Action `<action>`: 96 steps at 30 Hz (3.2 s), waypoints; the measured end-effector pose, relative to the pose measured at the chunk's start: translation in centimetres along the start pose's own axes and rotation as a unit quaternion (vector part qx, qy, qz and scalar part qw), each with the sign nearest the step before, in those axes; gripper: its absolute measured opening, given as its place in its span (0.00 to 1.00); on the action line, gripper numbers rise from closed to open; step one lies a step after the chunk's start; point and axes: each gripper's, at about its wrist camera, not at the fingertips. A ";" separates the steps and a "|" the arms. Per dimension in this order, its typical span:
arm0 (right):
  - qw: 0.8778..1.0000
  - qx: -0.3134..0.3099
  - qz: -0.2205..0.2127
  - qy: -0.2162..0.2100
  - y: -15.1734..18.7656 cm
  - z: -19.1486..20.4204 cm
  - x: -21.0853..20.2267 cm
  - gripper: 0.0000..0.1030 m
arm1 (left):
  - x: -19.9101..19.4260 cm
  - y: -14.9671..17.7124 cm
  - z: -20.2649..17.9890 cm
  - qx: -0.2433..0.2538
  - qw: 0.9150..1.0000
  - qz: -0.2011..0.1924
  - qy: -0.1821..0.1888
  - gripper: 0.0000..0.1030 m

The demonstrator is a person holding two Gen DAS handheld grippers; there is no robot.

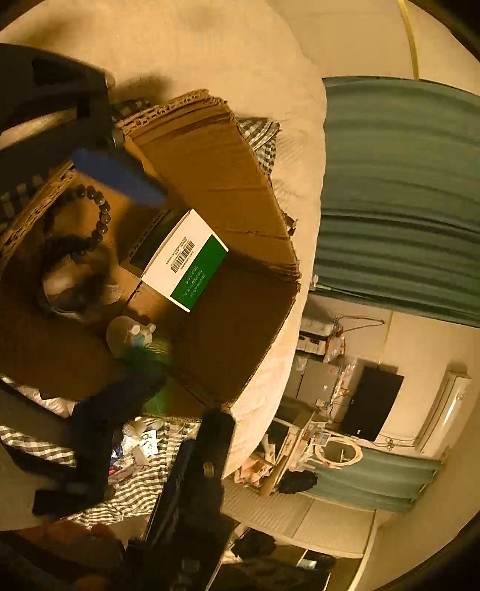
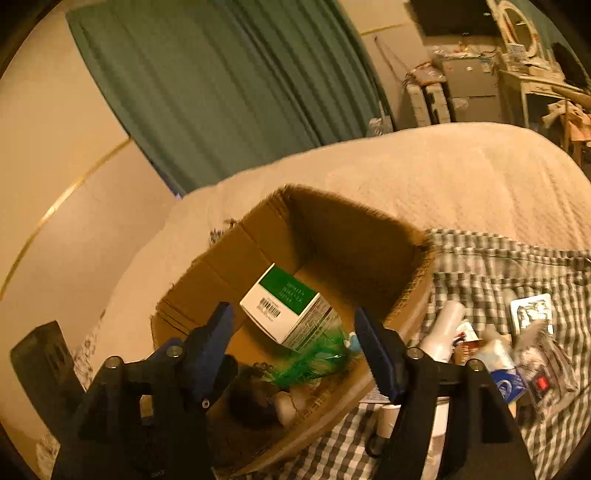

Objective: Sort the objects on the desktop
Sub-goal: 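Carry the band and packet into the cardboard box and open both tools, then move both tools back over the pile of items, then grasp the clear cotton-swab jar with the left tool while the right tool grasps the floral packet, then carry the jar and floral packet into the cardboard box and open both tools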

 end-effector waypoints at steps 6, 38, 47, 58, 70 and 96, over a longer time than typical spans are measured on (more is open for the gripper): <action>0.996 -0.036 -0.054 0.068 1.5 -2.4 -10.0 0.69 | -3.3 0.5 -1.3 -0.007 1.000 -0.014 0.011 0.94; 0.973 -0.117 0.028 0.197 11.8 -21.0 -1.8 0.75 | 8.3 13.1 -11.2 0.033 0.985 0.160 0.054 0.96; 0.974 -0.107 0.064 0.192 12.0 -21.7 0.0 0.55 | 10.4 13.6 -11.5 0.028 0.975 0.198 0.094 0.70; 0.972 -0.048 0.057 0.222 13.7 -20.4 -7.3 0.36 | 7.1 13.1 -13.0 0.045 0.968 0.228 0.095 0.68; 0.972 0.006 0.030 0.234 16.9 -15.8 -14.1 0.36 | -0.5 12.4 -12.3 0.011 0.972 0.206 0.114 0.66; 0.996 -0.031 -0.031 0.081 5.6 -0.6 -14.9 0.36 | -8.2 -0.8 -4.3 -0.063 0.992 0.006 0.113 0.64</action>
Point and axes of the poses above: each gripper's, at about its wrist camera, not at the fingertips, and x roughly the way its jaws point, z to its left, y to its underside, and after that the axes turned 5 degrees about y, right-handed
